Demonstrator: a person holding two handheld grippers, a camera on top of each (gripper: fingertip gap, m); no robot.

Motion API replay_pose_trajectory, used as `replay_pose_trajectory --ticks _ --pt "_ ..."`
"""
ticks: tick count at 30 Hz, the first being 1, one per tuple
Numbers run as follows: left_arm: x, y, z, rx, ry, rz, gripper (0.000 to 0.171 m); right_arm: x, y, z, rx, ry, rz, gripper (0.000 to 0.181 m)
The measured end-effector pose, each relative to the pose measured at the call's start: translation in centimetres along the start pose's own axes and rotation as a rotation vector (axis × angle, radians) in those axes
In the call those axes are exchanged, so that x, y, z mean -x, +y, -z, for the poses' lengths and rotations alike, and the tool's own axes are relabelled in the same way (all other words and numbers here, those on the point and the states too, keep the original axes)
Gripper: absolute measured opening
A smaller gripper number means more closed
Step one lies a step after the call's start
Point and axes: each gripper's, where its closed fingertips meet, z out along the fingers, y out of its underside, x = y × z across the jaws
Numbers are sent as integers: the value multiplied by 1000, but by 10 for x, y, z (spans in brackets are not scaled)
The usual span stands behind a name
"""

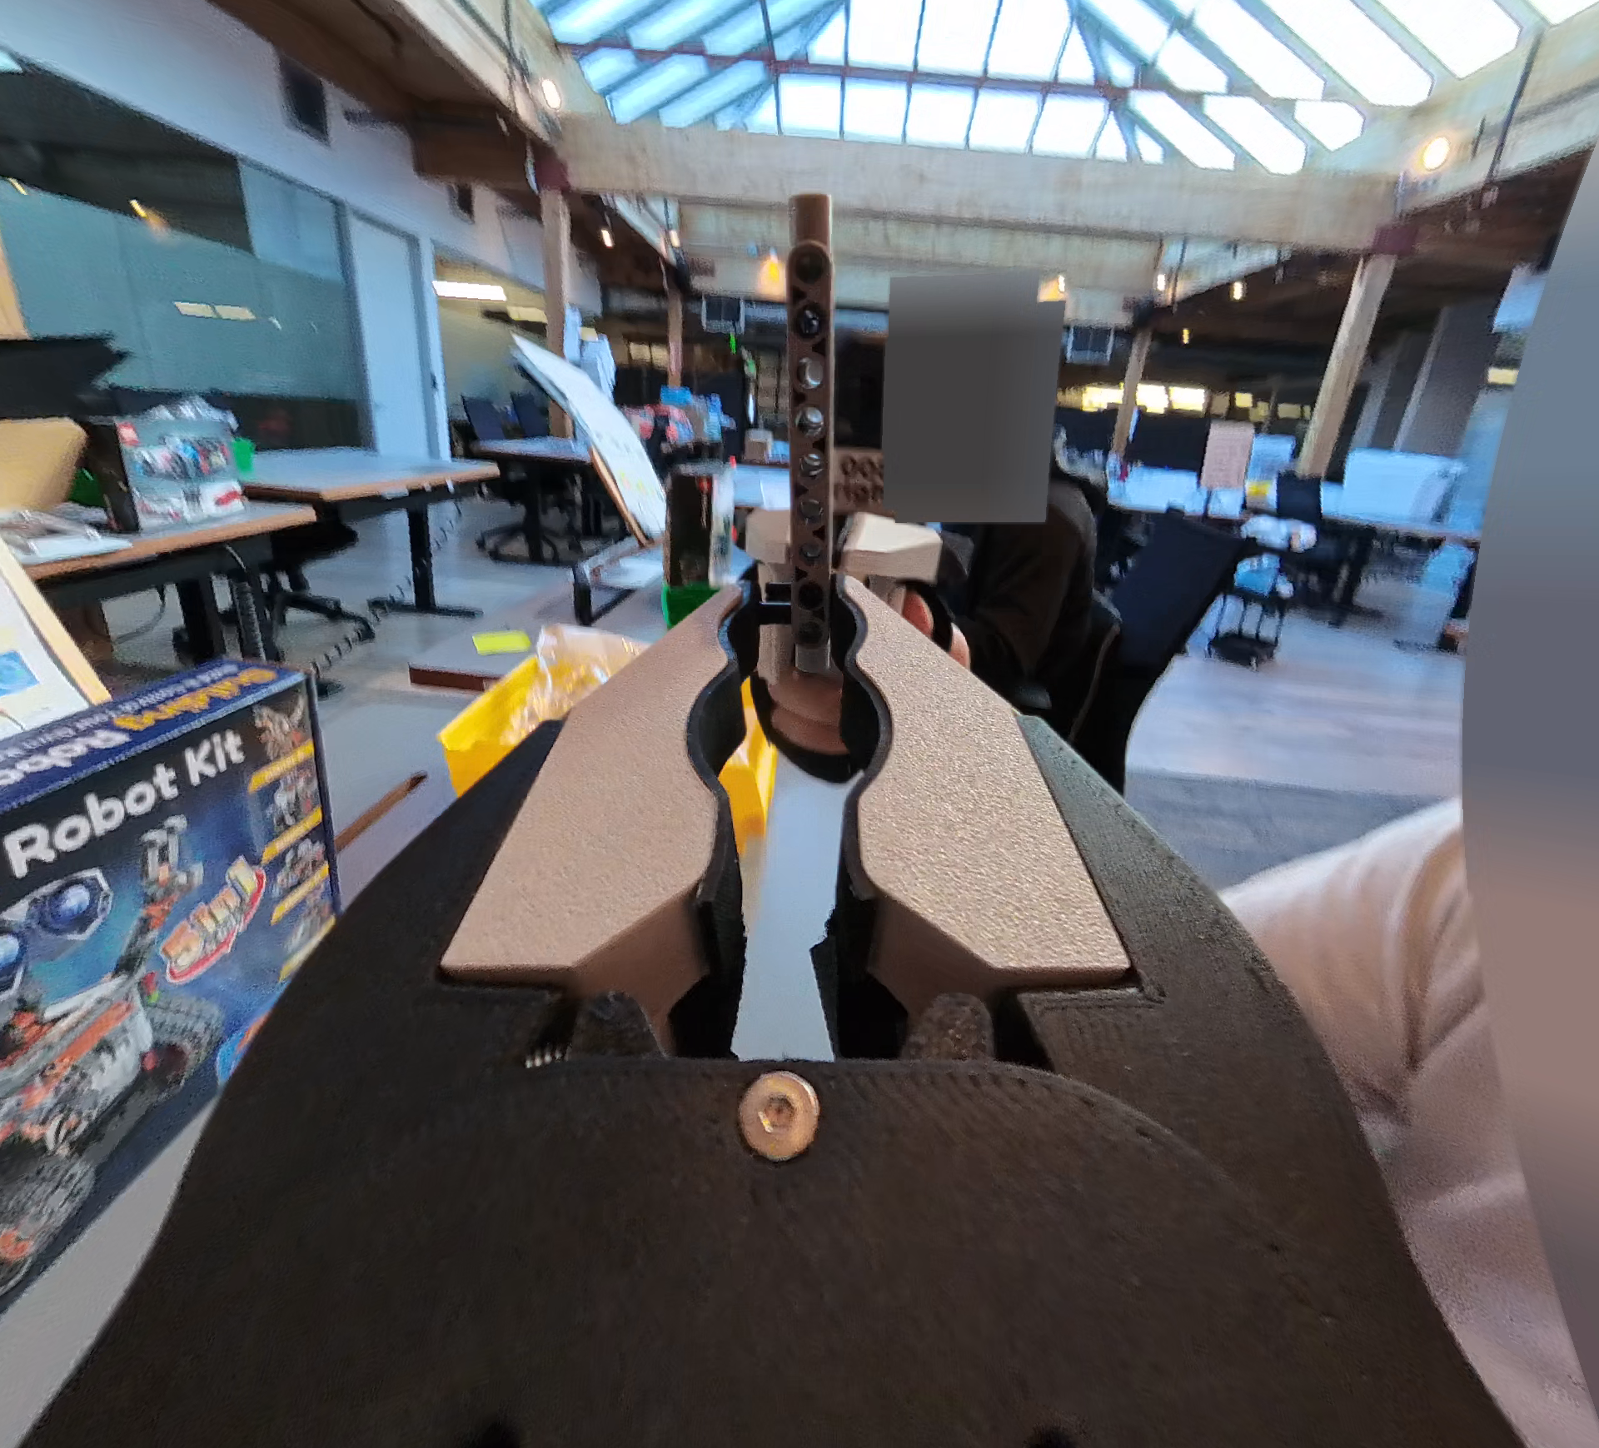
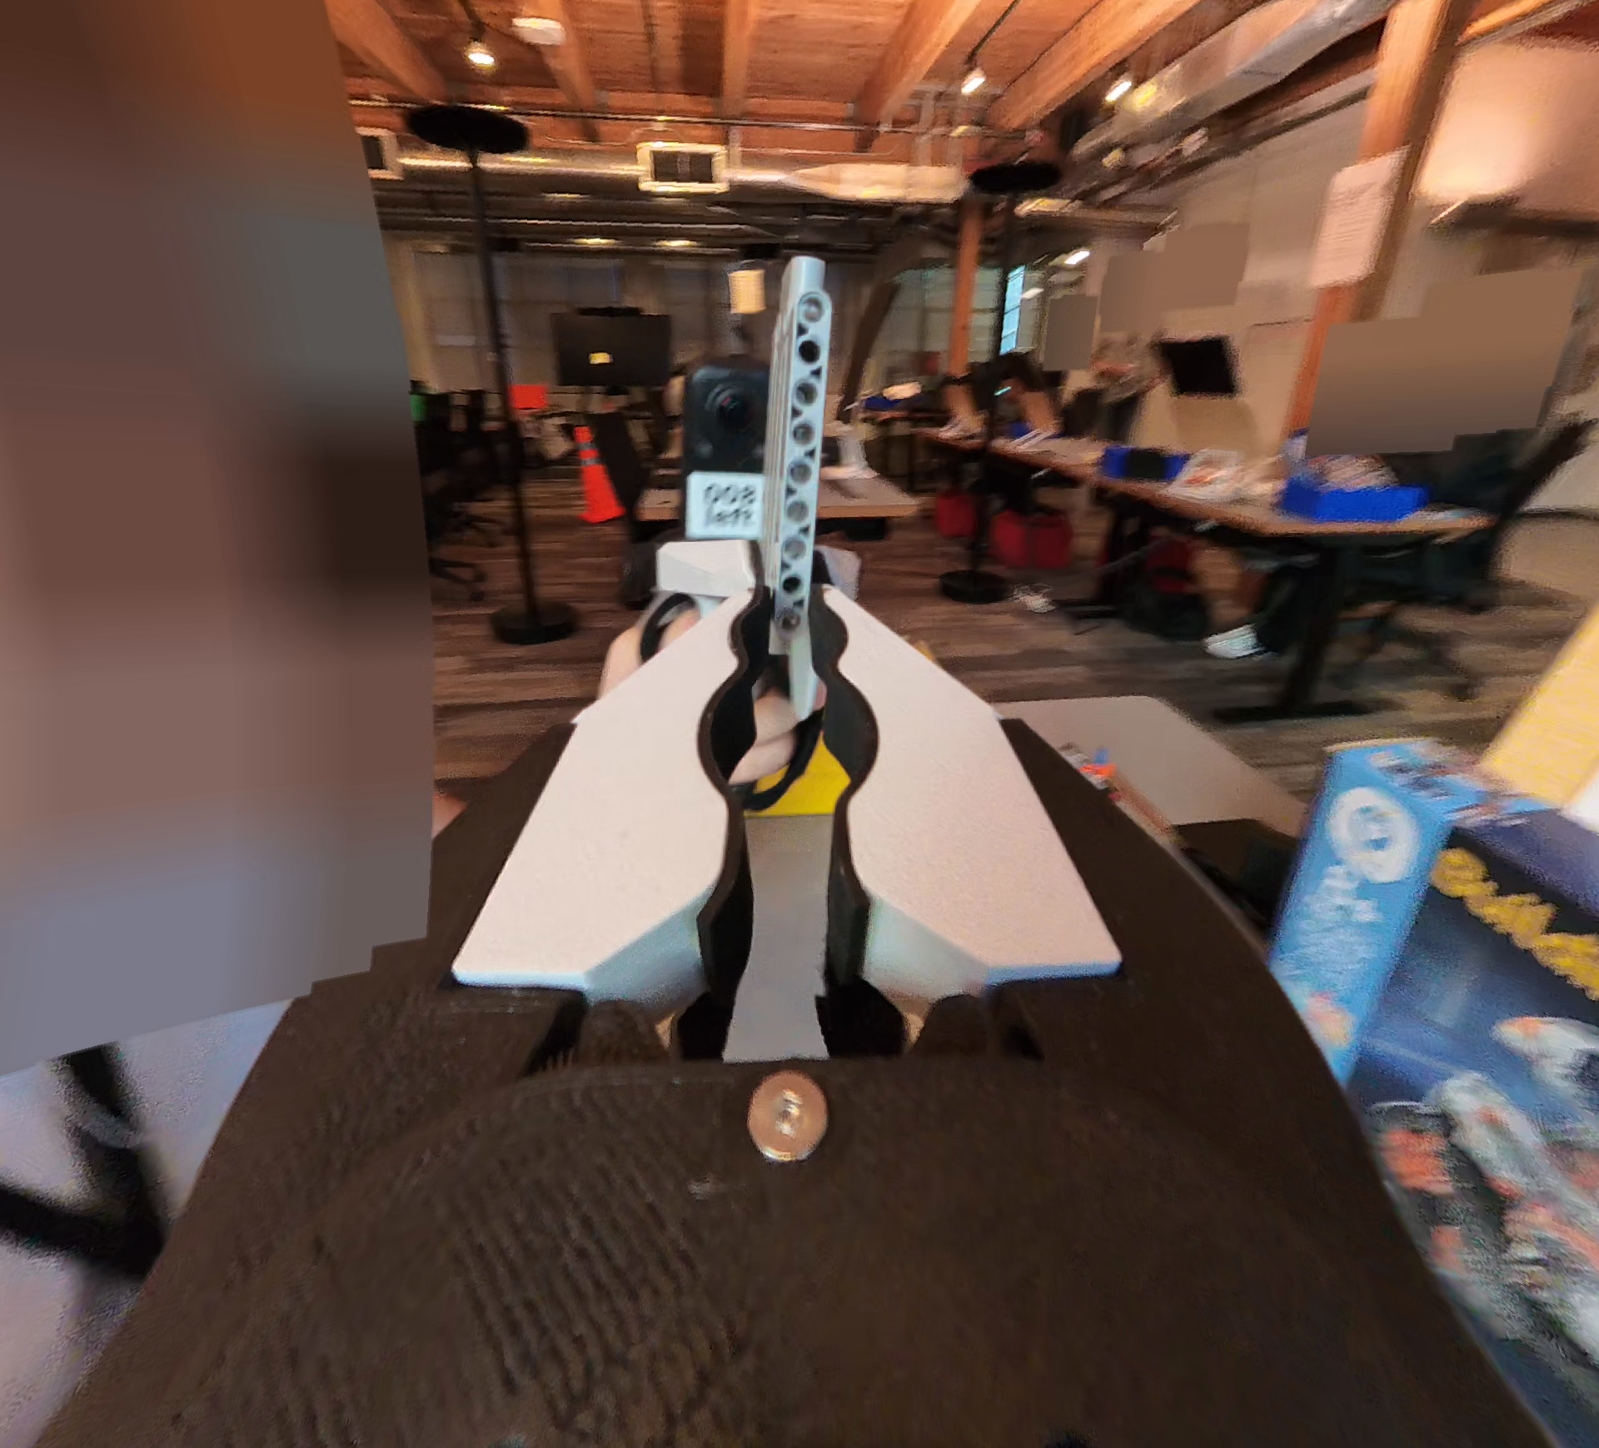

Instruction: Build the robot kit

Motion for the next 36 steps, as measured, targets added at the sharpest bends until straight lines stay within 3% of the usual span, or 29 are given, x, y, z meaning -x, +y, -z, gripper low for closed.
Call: replay_pose_trajectory --ticks 1,2,3,7,9,12,15,20,24,29,32,34,36 --pt "4 -6 0 -66 -6 13 14 -5 -4 -2 -25 61 60 20" --pt "8 -11 1 -143 -16 41 14 -11 -11 -2 -63 134 124 49" --pt "14 -16 4 -207 -29 69 14 -12 -16 -2 -83 196 213 61" --pt "14 -19 6 -284 13 147 14 -13 -10 -7 64 437 675 60" --pt "12 -20 6 -295 28 166 13 -11 -7 -10 103 468 748 57" --pt "12 -22 6 -321 34 231 14 5 -19 -11 8 502 922 57" --pt "12 -23 7 -365 32 294 14 4 -13 -15 80 586 1119 62" --pt "5 -22 2 -390 64 352 14 -7 -11 -21 63 664 1128 59" --pt "3 -20 -1 -398 70 365 14 -4 -14 -22 33 701 1169 43" --pt "2 -19 -3 -421 94 410 14 -5 -14 -20 32 726 1182 42" --pt "0 -18 -5 -395 111 407 13 -4 -14 -17 45 699 1164 42" --pt "1 -21 -3 -390 123 409 24 -2 -17 -13 31 665 1116 42" --pt "5 -28 5 -404 134 424 32 4 -11 -16 48 540 1044 41"
